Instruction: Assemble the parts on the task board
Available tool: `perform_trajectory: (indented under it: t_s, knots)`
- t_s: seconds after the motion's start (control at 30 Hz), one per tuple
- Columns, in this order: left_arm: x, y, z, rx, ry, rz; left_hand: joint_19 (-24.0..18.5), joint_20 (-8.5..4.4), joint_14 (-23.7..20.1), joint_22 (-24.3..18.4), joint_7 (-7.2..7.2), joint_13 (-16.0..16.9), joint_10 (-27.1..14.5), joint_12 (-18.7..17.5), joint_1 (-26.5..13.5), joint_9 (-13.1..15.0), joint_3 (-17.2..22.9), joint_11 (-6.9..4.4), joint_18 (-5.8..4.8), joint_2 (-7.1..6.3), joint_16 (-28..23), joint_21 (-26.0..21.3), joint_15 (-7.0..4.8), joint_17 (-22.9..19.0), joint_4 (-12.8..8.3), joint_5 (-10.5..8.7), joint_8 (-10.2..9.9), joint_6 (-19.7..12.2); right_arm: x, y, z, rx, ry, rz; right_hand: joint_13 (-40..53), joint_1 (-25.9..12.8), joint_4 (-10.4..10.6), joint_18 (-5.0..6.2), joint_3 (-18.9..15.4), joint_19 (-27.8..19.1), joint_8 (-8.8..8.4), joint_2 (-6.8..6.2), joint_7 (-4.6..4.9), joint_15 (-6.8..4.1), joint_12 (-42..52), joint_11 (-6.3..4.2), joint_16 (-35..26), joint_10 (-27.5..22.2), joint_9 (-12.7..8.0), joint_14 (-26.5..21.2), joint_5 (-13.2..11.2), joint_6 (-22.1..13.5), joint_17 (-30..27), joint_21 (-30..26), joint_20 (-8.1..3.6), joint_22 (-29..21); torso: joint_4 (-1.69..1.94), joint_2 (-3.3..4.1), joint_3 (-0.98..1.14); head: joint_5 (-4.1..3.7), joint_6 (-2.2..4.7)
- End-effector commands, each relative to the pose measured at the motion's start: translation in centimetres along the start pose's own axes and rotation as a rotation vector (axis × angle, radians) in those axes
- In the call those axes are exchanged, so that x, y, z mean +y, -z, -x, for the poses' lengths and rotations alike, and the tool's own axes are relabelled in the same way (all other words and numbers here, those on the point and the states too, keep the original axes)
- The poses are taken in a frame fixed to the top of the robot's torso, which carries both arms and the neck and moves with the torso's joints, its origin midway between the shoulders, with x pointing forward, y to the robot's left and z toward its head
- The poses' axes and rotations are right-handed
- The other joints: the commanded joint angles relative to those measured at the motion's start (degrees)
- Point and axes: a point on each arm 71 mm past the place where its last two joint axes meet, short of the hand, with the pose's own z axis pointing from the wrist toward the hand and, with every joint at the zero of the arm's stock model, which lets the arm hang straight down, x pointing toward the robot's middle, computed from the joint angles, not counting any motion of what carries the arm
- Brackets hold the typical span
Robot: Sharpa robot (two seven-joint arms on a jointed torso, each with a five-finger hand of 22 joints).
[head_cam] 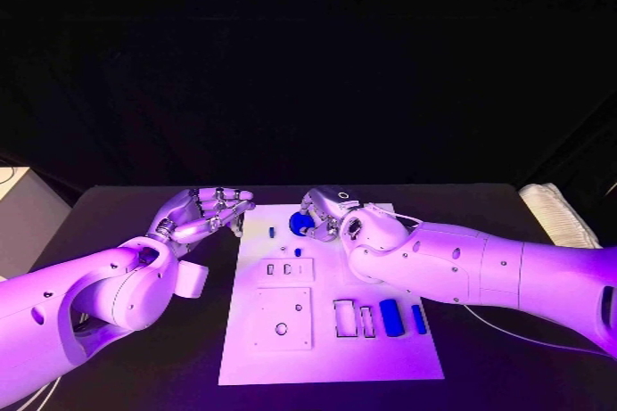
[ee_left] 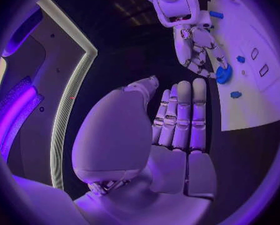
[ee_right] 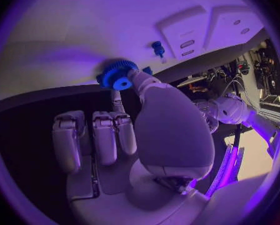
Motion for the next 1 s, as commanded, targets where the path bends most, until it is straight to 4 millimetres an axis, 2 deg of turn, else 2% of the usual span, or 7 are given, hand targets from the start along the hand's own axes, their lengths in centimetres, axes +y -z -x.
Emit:
perform_trajectory:
  t_s: [0.03, 0.23, 0.5, 0.6, 1.0]
  knots:
    - [-0.17, -0.09, -0.27, 0.023, 0.006, -0.007, -0.40, -0.18, 0.05, 0.08, 0.00, 0.10, -0.41, -0.36, -0.26, 0.06, 0.42, 0.18, 0.79, 0.12, 0.40, 0.26, 0.19, -0.06, -0.04, -0.28, 0.14, -0.36, 0.13, -0.06, 0.01, -0.008, 0.011, 0.006, 15.05, -0.63, 0.16, -0.39, -0.04, 6.10, -0.22, -0.09, -0.29, 0.22, 0.12, 0.41, 0.24, 6.00, -0.04, 6.06, -0.42, 0.08, 15.08, 0.12, 0.07, 15.06, 0.00, 0.02, 0.05, 0.03, -0.02]
    - [-0.15, -0.10, -0.28, 0.024, 0.007, -0.005, -0.40, -0.18, 0.05, 0.08, 0.00, 0.10, -0.41, -0.36, -0.26, 0.06, 0.42, 0.18, 0.79, 0.12, 0.40, 0.26, 0.19, -0.06, -0.04, -0.28, 0.14, -0.36, 0.20, -0.19, -0.01, -0.012, 0.008, 0.008, 15.05, -1.19, 0.39, -0.39, -0.52, 6.10, -0.89, -0.37, 0.08, 0.51, 0.12, 0.75, 0.24, 6.00, -0.23, 6.06, -0.81, -0.75, 15.08, 0.12, 0.33, 15.06, 0.03, 0.05, 0.04, 0.01, -0.02]
    - [-0.13, -0.10, -0.28, 0.025, 0.007, -0.003, -0.40, -0.18, 0.05, 0.08, 0.00, 0.10, -0.41, -0.36, -0.26, 0.06, 0.42, 0.18, 0.79, 0.12, 0.40, 0.26, 0.19, -0.06, -0.04, -0.28, 0.14, -0.36, 0.19, -0.24, -0.16, 0.009, -0.005, 0.013, 15.05, -2.97, 1.55, -0.39, -3.47, 6.10, -2.40, -0.93, 0.73, 1.14, 0.12, 1.39, 0.24, 6.00, -0.61, 6.06, -3.18, -2.37, 15.08, 0.12, 0.98, 15.06, -0.01, 0.00, 0.00, 0.07, -0.02]
    - [-0.13, -0.09, -0.26, 0.025, 0.006, -0.003, -0.40, -0.18, 0.05, 0.08, 0.00, 0.10, -0.41, -0.36, -0.26, 0.06, 0.42, 0.18, 0.79, 0.12, 0.40, 0.26, 0.19, -0.06, -0.04, -0.28, 0.14, -0.36, 0.16, -0.23, -0.21, 0.017, -0.007, 0.013, 15.05, -3.89, 2.42, -0.39, -5.02, 6.10, -2.61, -0.78, 0.72, 1.19, 0.12, 1.41, 0.24, 6.00, -0.59, 6.06, -2.94, -2.33, 15.08, 0.12, 1.08, 15.06, -0.02, 0.00, 0.00, 0.07, -0.07]
    - [-0.13, -0.04, -0.17, 0.023, 0.005, -0.002, -0.40, -0.18, 0.05, 0.08, 0.00, 0.10, -0.41, -0.36, -0.26, 0.06, 0.42, 0.18, 0.79, 0.12, 0.40, 0.26, 0.19, -0.06, -0.04, -0.28, 0.14, -0.36, -0.17, -0.15, -0.37, 0.046, -0.002, 0.010, 15.05, -3.79, 2.58, -0.39, -5.38, 6.10, -2.56, -0.50, 0.62, 1.15, 0.12, 1.34, 0.24, 6.00, -0.52, 6.06, -2.53, -2.05, 15.08, 0.12, 1.08, 15.06, -0.03, 0.04, 0.05, 0.06, -0.27]
